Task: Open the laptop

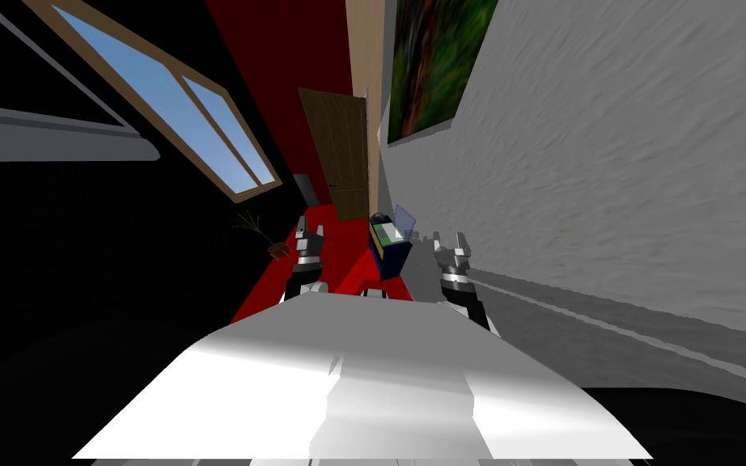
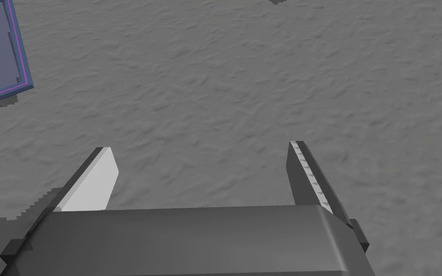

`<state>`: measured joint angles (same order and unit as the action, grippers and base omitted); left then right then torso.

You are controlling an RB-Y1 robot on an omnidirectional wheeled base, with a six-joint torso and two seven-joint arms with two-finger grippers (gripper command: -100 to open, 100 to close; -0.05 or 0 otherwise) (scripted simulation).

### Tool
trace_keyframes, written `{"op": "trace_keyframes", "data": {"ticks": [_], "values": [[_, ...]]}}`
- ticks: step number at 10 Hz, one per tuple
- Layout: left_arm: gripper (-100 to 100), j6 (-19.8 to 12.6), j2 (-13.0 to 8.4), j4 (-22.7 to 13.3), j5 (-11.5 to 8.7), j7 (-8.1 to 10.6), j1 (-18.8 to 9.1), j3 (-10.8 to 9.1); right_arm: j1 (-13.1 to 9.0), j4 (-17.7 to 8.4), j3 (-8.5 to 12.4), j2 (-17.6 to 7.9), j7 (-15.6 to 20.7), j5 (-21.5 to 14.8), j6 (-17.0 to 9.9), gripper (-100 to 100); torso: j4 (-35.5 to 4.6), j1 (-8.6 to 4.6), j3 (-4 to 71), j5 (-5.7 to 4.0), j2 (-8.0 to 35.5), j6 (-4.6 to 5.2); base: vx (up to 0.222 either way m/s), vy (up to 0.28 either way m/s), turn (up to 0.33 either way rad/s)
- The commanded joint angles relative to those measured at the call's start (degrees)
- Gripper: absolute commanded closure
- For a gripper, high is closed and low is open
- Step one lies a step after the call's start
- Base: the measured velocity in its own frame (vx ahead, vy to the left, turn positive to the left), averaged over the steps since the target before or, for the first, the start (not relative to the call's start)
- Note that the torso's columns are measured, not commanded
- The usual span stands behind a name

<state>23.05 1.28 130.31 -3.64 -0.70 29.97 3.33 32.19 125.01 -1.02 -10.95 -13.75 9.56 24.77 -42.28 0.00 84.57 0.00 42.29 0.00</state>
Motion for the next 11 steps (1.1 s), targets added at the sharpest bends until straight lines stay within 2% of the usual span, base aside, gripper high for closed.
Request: {"op": "trace_keyframes", "data": {"ticks": [1, 2, 3, 4, 5, 6, 7, 8, 11], "values": [[0, 0.00, 0.00, 0.00, 0.00, 0.00, 0.00, 0.00, 0.33, -0.42, 0.14, -0.91, -3.21, 2.66, -0.41, -100, 0.01, -0.02, 0.02, -0.01, -0.04, -0.01, 0.029, -0.006, 0.028], [0, 0.00, 0.00, 0.00, 0.00, 0.00, 0.00, 0.00, 0.58, -0.75, 0.23, -1.61, -5.44, 5.10, -0.87, -100, 0.01, -0.02, 0.01, -0.01, -0.01, 0.00, 0.034, -0.008, 0.050], [0, 0.00, 0.00, 0.00, 0.00, 0.00, 0.00, 0.00, 0.58, -0.75, 0.23, -1.61, -6.00, 5.10, -0.87, -100, 0.00, -0.02, 0.01, -0.01, -0.02, -0.01, 0.030, -0.006, 0.031], [0, 0.00, 0.00, 0.00, 0.00, 0.00, 0.00, 0.00, 0.81, -1.09, 0.32, -2.28, -8.15, 7.58, -1.34, -100, 0.00, 0.01, 0.00, 0.00, 0.00, 0.00, 0.039, 0.001, 0.056], [0, 0.00, 0.00, 0.00, 0.00, 0.00, 0.00, 0.00, 0.81, -1.09, 0.32, -2.28, -8.91, 7.65, -1.34, -100, 0.00, 0.03, 0.01, 0.01, -0.02, -0.01, 0.034, 0.002, 0.031], [0, 0.00, 0.00, 0.00, 0.00, 0.00, 0.00, 0.00, 1.03, -1.43, 0.39, -2.92, -10.90, 10.08, -1.85, -100, 0.00, 0.03, 0.00, 0.01, 0.00, 0.00, 0.034, -0.004, 0.054], [0, 0.00, 0.00, 0.00, 0.00, 0.00, 0.00, 0.00, 1.03, -1.43, 0.39, -2.92, -11.94, 10.31, -1.85, -100, 0.00, -0.01, 0.00, 0.00, 0.00, -0.01, 0.028, -0.006, 0.035], [0, 0.00, 0.00, 0.00, 0.00, 0.00, 0.00, 0.00, 1.21, -1.79, 0.44, -3.55, -13.73, 12.63, -2.38, -100, -0.01, -0.02, -0.01, -0.01, 0.02, 0.00, 0.040, -0.003, 0.064], [0, 0.00, 0.00, 0.00, 0.00, 0.00, 0.00, 0.00, 1.34, -2.16, 0.47, -4.16, -18.25, 15.86, -2.94, -100, 0.00, 0.00, 0.01, 0.00, -0.02, -0.01, 0.037, -0.006, 0.042]]}}
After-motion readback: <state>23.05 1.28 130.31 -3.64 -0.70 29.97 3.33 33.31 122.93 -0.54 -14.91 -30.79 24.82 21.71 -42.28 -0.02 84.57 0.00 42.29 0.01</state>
